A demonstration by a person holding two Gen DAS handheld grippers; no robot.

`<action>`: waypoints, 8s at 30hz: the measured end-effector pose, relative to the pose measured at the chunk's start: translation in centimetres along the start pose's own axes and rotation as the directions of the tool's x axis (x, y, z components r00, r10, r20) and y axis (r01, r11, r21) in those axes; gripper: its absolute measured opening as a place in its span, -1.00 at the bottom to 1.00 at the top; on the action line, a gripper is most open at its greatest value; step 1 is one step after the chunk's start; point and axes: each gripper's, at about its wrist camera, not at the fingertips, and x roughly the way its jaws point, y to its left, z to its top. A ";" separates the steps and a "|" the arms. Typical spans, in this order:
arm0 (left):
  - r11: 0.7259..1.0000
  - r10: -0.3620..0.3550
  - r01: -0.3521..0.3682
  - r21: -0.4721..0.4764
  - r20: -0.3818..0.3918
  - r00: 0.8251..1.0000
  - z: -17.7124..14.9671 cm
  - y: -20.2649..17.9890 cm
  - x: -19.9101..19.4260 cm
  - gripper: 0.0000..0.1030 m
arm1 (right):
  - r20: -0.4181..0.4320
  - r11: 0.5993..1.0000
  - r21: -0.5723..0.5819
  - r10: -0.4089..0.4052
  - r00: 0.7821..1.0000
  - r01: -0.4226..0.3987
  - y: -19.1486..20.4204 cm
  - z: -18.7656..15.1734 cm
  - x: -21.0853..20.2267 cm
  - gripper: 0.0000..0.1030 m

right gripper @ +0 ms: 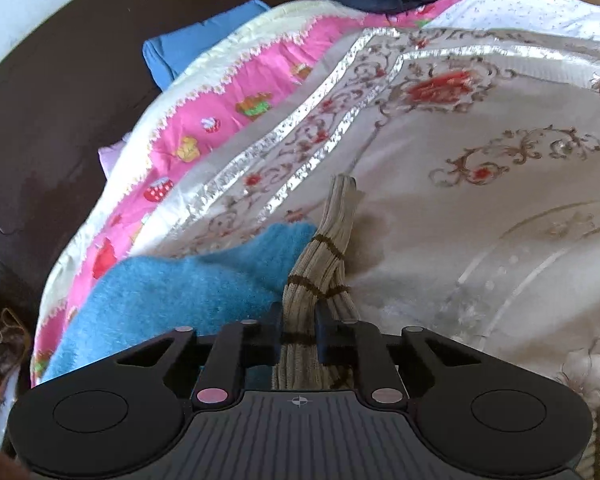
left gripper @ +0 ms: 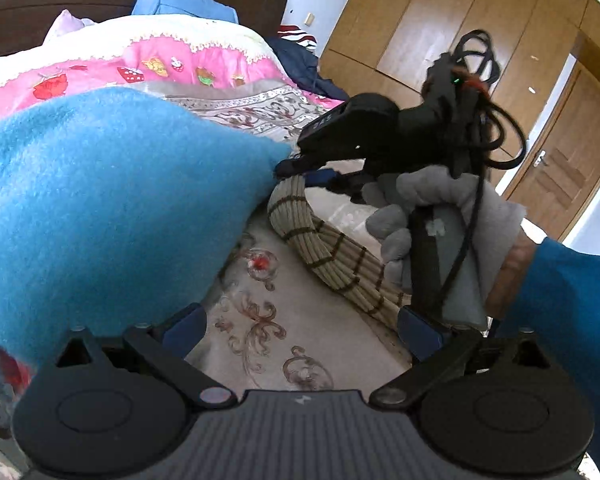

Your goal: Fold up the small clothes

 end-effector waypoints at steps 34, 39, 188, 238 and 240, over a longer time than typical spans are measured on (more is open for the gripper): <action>0.759 -0.080 0.088 0.645 -0.041 0.996 -7.2 -15.2 0.1 1.00 | 0.307 0.644 0.735 -0.596 0.742 0.212 -20.2 -26.9 -33.0 -0.54; 0.776 -0.074 0.080 0.625 -0.036 0.997 -6.1 -16.9 2.3 1.00 | 0.300 0.639 0.741 -0.592 0.748 0.208 -21.8 -26.7 -32.5 -0.65; 0.899 -0.137 0.227 0.376 -0.251 0.958 -3.2 -11.8 7.5 0.48 | 0.214 0.645 0.673 -0.638 0.739 0.363 -21.5 -30.0 -37.4 -0.34; 0.753 -0.106 0.180 0.633 -0.153 0.982 -8.8 -20.5 4.9 0.67 | 0.297 0.626 0.780 -0.362 0.884 -0.006 -25.6 -34.5 -40.3 -0.71; 0.800 -0.067 0.130 0.585 -0.129 0.989 -7.4 -18.2 5.3 0.69 | 0.290 0.617 0.787 -0.377 0.879 0.005 -25.2 -34.5 -40.3 -0.71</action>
